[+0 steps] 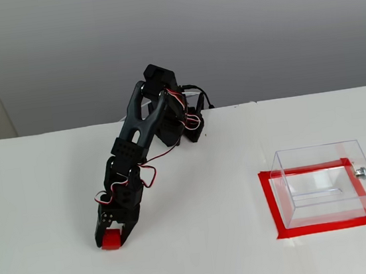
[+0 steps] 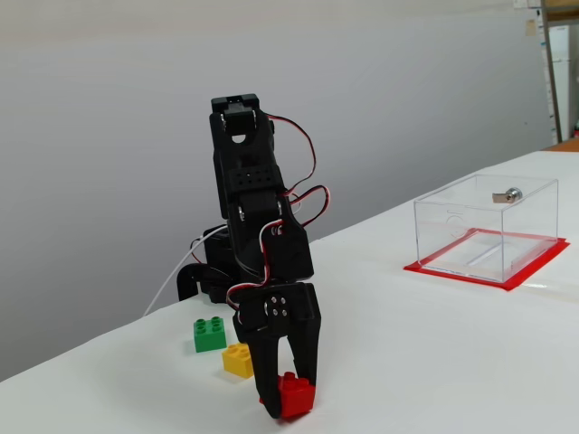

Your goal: Pick the red lego brick and place it into the transparent box

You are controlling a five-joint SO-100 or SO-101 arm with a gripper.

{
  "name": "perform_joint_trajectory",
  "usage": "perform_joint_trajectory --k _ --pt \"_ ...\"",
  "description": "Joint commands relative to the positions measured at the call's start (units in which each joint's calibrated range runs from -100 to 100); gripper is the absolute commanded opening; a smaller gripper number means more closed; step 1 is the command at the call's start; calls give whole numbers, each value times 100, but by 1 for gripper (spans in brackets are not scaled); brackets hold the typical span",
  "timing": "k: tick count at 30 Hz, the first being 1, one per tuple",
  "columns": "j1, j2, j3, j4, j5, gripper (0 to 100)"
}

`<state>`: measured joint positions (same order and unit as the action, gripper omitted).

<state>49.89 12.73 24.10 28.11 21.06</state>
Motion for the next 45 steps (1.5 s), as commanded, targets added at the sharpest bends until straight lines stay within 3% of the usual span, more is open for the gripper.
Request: perform_joint_trajectory --k 1,7,15,23,33,45 --pt "57 -114 -149 35 -7 7" --pt "-17 -717 -131 44 -33 7" --pt "-416 -1735 -185 462 -655 7" --pt "-867 -2626 -420 1358 -1187 8" --pt "-1821 -2745 -2012 2977 -1959 8" --pt "-3300 -2787 -2563 3212 -2074 8"
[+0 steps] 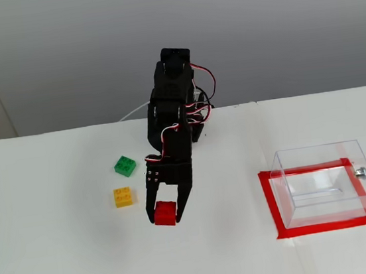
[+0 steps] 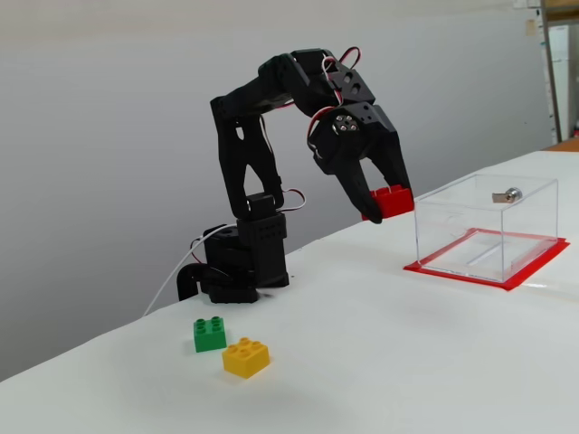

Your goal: Pick the red lego brick and place it into the transparent box

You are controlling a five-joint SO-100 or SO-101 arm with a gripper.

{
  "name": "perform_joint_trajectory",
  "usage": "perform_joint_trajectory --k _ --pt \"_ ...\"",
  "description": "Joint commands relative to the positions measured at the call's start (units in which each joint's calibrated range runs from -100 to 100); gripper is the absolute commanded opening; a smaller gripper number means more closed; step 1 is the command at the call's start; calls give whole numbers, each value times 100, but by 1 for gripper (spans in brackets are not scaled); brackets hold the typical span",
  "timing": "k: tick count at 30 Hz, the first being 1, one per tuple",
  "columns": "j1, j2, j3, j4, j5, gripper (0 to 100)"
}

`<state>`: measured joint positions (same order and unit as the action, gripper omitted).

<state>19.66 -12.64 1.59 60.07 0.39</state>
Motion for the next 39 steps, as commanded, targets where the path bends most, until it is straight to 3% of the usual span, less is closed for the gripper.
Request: perform_joint_trajectory --k 1,39 --pt "-372 -250 -313 16 -8 8" --pt "-5533 -369 -620 16 -3 8"
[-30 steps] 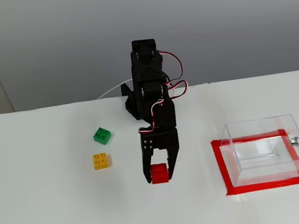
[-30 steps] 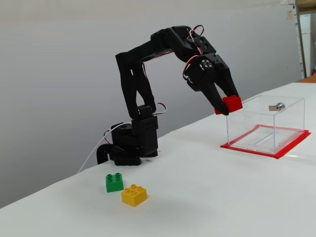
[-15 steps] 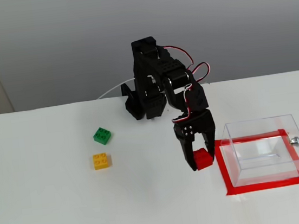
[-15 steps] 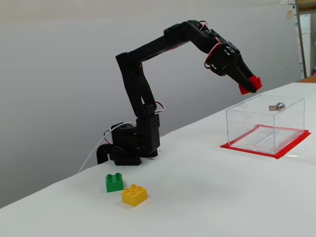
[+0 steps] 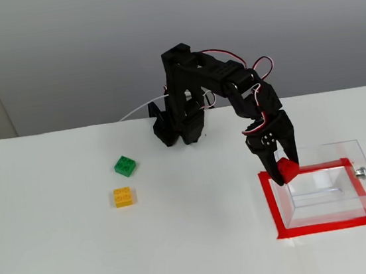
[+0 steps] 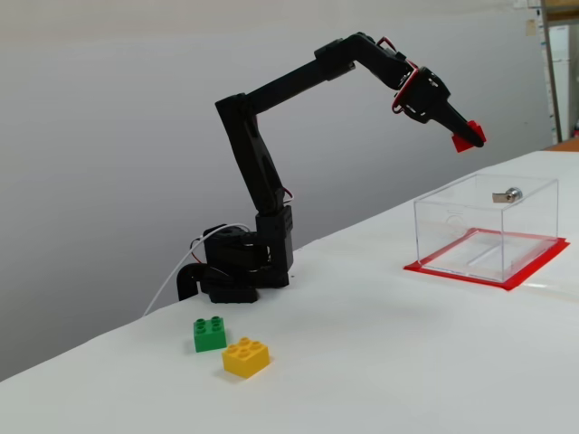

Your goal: Pick the red lego brick and place it into the transparent box

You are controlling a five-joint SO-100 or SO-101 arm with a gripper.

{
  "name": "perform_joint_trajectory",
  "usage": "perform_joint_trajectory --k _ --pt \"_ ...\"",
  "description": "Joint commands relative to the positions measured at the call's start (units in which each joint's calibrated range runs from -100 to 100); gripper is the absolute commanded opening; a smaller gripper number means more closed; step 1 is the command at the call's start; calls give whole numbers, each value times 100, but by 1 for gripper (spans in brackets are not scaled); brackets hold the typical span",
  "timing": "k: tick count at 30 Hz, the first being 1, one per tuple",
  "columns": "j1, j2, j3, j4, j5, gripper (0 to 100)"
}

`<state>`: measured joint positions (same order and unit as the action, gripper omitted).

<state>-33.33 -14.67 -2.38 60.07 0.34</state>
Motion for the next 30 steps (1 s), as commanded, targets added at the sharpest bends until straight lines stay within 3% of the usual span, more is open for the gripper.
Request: perform_joint_trajectory --k 1,19,30 --pt "-345 -166 -196 7 -3 8" --pt "-1609 979 -277 -89 -3 8" --pt "-1913 1395 -277 -828 -3 8"
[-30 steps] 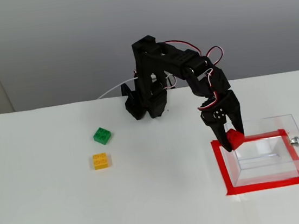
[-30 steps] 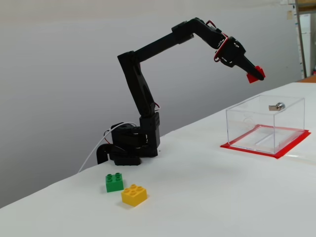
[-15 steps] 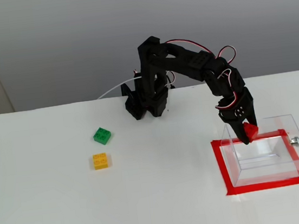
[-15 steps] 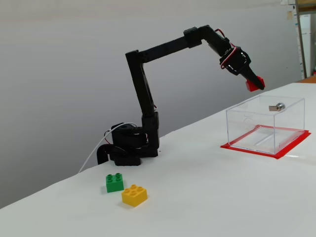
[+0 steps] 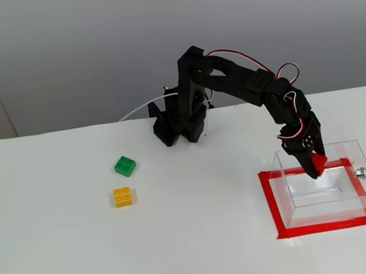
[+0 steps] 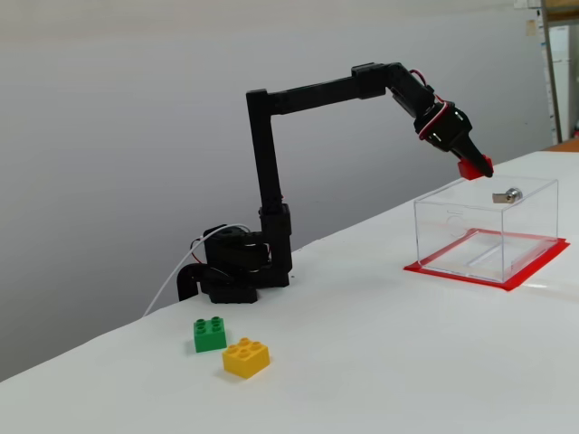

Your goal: Pick the red lego brick and place it into the transparent box

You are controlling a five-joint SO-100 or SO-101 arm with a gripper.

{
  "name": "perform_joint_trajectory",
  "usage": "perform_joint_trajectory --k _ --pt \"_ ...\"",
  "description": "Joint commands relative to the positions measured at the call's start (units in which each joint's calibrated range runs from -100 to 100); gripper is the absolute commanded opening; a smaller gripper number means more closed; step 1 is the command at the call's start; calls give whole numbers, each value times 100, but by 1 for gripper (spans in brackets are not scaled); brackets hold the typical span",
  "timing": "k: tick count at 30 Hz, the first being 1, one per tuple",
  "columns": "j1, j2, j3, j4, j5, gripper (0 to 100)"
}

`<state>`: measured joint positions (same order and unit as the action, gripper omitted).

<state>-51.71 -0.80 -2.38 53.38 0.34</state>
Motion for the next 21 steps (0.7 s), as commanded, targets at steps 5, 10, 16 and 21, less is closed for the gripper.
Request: perform_joint_trajectory --k 5,10,16,21 --pt "-238 186 -277 -395 -3 8" --pt "-334 305 -349 -456 -3 8" --pt "-334 365 -584 -456 -3 9" --pt "-334 365 -521 -439 -3 23"
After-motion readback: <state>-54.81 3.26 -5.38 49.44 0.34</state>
